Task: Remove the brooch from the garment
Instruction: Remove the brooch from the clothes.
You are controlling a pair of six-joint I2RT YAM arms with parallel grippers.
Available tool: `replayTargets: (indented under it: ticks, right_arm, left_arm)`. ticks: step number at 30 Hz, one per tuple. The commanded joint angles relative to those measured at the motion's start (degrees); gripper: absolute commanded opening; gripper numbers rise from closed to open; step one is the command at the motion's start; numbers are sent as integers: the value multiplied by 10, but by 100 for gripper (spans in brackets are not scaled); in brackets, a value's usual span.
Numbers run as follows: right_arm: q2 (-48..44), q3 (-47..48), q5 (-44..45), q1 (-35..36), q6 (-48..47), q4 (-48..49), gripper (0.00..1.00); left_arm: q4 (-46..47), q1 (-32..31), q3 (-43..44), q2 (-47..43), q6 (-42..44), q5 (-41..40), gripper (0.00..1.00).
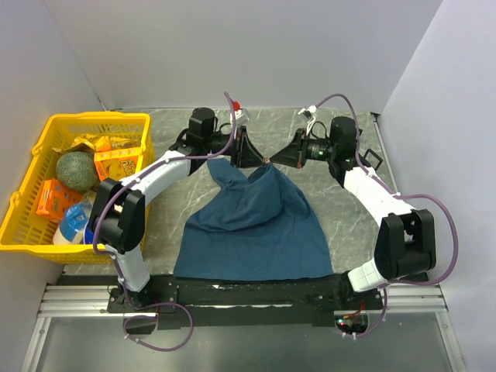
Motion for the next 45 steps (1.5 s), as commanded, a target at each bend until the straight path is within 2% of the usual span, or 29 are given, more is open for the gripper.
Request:
replayTargets:
  ticks: [1, 3, 4, 7, 11, 15, 16, 24, 27, 31, 33, 34, 35, 41, 45]
  right_arm:
    - [-16, 6, -4, -7, -10, 26, 0]
    - [-18, 24, 29, -6, -39, -30, 0]
    - [-19, 28, 40, -5, -63, -45, 0]
    - [-29, 30, 72, -6, -79, -68, 0]
    - [-36, 35, 100, -6, -81, -77, 0]
    - [-42, 41, 131, -6, -85, -86, 0]
    - [-43, 42, 136, -6, -85, -86, 0]
    - [-63, 53, 192, -7, -85, -128, 0]
    - [-71, 55, 202, -6, -92, -138, 0]
    - [-73, 59, 211, -6, -105, -157, 0]
    - [-72, 62, 213, -6, -116, -169, 0]
    - [-72, 63, 216, -7, -120, -170, 0]
    - [-71, 62, 217, -6, -123, -174, 0]
    - [-62, 74, 227, -3, -156, -205, 0]
    - [-50, 100, 232, 0, -190, -261, 0]
  left_arm:
    - [9, -3, -4, 0, 9, 18, 31]
    - [4, -3, -6, -3, 12, 10, 39]
    - [3, -3, -8, -6, 12, 6, 54]
    - [-13, -12, -16, -16, 31, -23, 67]
    - [-55, -40, -22, -27, 88, -65, 71]
    - [-84, -75, -26, -36, 124, -141, 75]
    - [-90, -89, -28, -36, 144, -184, 75]
    - [-98, -112, -10, -20, 133, -328, 76]
    - [-97, -116, -8, -16, 134, -365, 69]
    - [-97, -119, -3, -15, 134, -386, 19]
    - [-114, -119, 0, -16, 135, -394, 11]
    - [-114, -119, 0, -17, 137, -395, 3]
    - [-115, -119, 1, -21, 139, -396, 1]
    - [-123, -119, 7, -35, 147, -408, 1]
    - [-132, -119, 11, -44, 158, -429, 1]
